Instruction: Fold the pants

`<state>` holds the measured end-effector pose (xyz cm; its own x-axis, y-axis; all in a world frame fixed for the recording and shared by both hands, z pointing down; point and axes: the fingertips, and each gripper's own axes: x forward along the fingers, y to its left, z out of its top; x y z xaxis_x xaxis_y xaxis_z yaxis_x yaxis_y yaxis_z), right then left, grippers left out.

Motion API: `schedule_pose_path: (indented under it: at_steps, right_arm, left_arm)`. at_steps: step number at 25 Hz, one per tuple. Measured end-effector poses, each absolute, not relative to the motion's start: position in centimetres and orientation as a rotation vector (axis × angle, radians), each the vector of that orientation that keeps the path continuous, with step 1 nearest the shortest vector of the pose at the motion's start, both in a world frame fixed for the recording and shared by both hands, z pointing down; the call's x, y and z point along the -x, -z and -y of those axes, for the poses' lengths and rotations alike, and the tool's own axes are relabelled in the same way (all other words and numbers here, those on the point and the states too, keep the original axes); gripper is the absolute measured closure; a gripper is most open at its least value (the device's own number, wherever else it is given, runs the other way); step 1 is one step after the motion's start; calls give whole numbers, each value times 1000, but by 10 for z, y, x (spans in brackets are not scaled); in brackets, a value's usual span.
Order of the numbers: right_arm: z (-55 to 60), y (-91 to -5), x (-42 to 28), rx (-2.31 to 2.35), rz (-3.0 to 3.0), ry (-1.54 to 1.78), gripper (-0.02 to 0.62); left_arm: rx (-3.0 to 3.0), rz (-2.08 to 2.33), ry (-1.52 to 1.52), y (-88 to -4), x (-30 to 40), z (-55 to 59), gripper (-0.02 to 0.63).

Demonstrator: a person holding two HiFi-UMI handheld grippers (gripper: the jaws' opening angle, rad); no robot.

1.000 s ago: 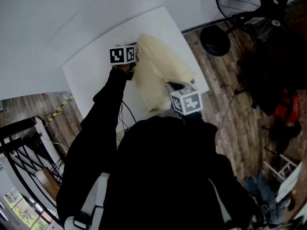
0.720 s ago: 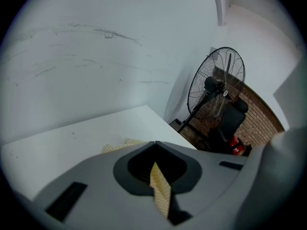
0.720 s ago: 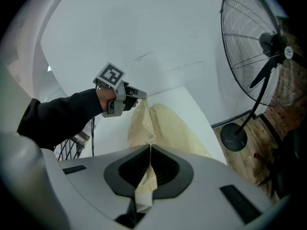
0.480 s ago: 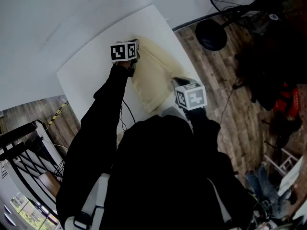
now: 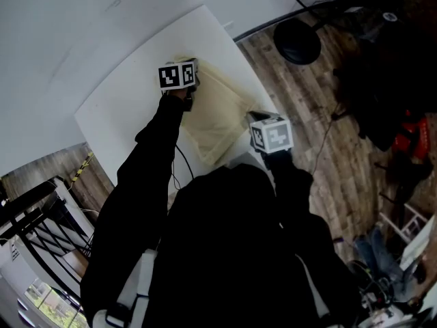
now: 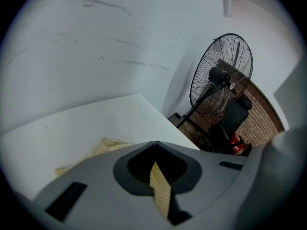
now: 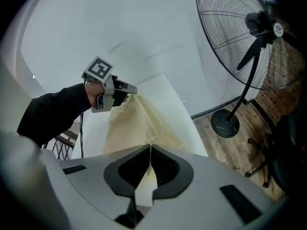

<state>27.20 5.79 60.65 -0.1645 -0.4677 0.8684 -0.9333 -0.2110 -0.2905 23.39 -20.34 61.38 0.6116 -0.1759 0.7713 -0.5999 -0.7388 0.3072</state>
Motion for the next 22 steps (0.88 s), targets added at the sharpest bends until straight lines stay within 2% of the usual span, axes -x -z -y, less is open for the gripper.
schedule_pose_path:
  at_steps: [10, 11, 13, 14, 22]
  right_arm:
    - [-67, -626, -297, -1689, 1488, -1342, 581]
    - [-68, -627, -300, -1699, 1476, -1330, 578]
    - [-70, -627, -307, -1721, 1465, -1330, 515]
    - [-70, -626, -310, -1728, 1463, -1334, 506]
    - [-54, -608, -302, -1744, 1518, -1286, 506]
  left_arm:
    - [-2281, 567, -981, -627, -254, 196, 597]
    - [-2289, 561, -970, -626, -255, 195, 595]
    - [-2299, 557, -939, -624, -257, 195, 567]
    - [-2302, 556, -923, -623, -258, 195, 555]
    - [-2339, 584, -876, -604, -240, 200, 552]
